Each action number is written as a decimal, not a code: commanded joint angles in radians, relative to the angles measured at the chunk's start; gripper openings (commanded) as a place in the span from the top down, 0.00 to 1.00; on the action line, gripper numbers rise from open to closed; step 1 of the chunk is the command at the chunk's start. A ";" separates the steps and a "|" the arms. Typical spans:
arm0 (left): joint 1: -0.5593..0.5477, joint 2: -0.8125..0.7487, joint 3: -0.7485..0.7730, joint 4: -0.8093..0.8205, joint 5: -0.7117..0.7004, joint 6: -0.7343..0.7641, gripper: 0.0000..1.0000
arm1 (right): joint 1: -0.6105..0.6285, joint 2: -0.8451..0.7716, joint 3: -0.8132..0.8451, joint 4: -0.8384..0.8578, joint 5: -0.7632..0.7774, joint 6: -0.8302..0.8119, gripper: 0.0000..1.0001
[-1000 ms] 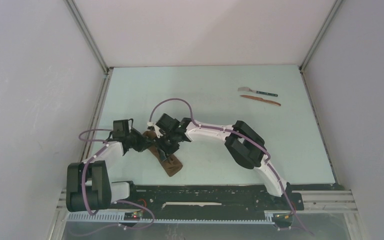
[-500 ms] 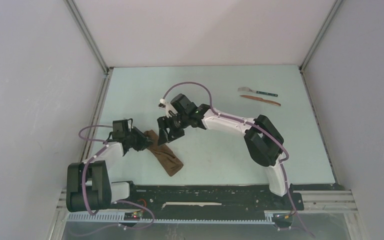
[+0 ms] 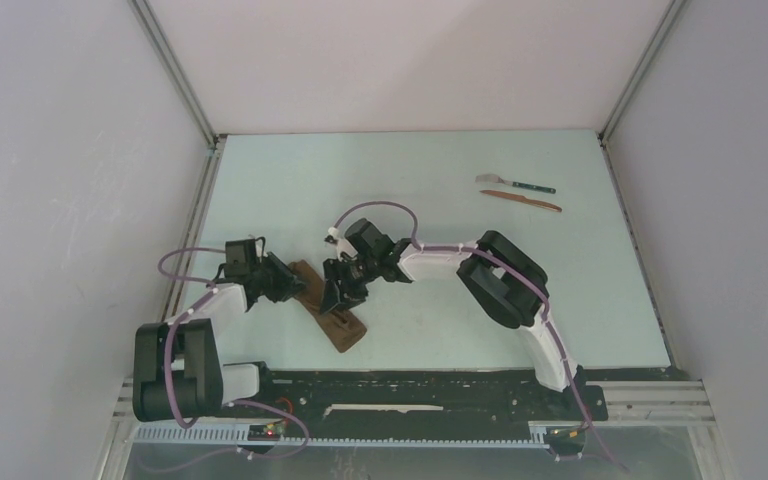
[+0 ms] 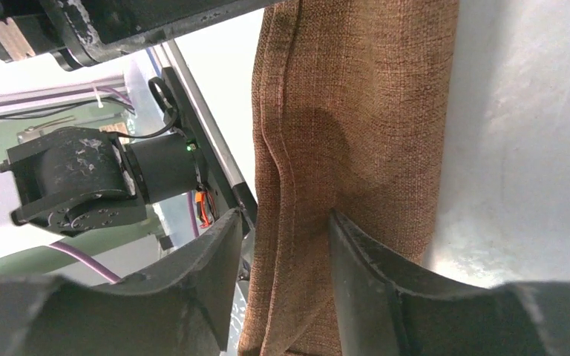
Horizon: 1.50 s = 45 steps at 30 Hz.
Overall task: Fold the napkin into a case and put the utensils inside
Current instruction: Stuff the top corner of the smaller-rectangle-folded napkin into the folded napkin.
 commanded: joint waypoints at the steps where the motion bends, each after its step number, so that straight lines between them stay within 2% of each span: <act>1: 0.010 0.018 0.006 0.019 -0.002 0.038 0.72 | 0.026 -0.064 0.017 -0.005 0.042 -0.055 0.43; 7: 0.011 0.017 -0.001 0.019 -0.007 0.037 0.72 | 0.017 -0.078 0.092 -0.075 0.046 -0.102 0.33; 14: 0.011 -0.001 0.000 0.015 -0.002 0.035 0.71 | 0.034 -0.025 0.101 -0.036 0.030 -0.077 0.34; 19: 0.011 -0.019 0.029 -0.008 0.016 0.047 0.69 | 0.052 0.003 0.009 0.090 -0.010 -0.026 0.43; 25: 0.000 -0.137 0.068 -0.080 0.094 0.045 0.63 | 0.049 0.034 -0.020 0.087 0.029 -0.038 0.59; 28: -0.018 -0.217 0.047 -0.139 0.100 0.034 0.63 | 0.042 0.038 -0.021 0.074 0.050 -0.051 0.60; 32: -0.022 -0.254 -0.045 -0.108 0.083 -0.008 0.73 | 0.033 0.016 -0.020 0.066 0.057 -0.056 0.59; 38: -0.023 -0.080 -0.053 0.007 0.073 0.000 0.86 | 0.048 -0.080 0.023 -0.074 0.117 -0.148 0.51; 43: -0.022 0.018 -0.039 0.063 0.030 0.017 0.87 | 0.137 -0.183 0.037 -0.199 0.313 -0.355 0.37; 45: -0.021 0.055 -0.035 0.088 0.039 0.014 0.88 | 0.178 -0.183 0.040 -0.216 0.354 -0.423 0.35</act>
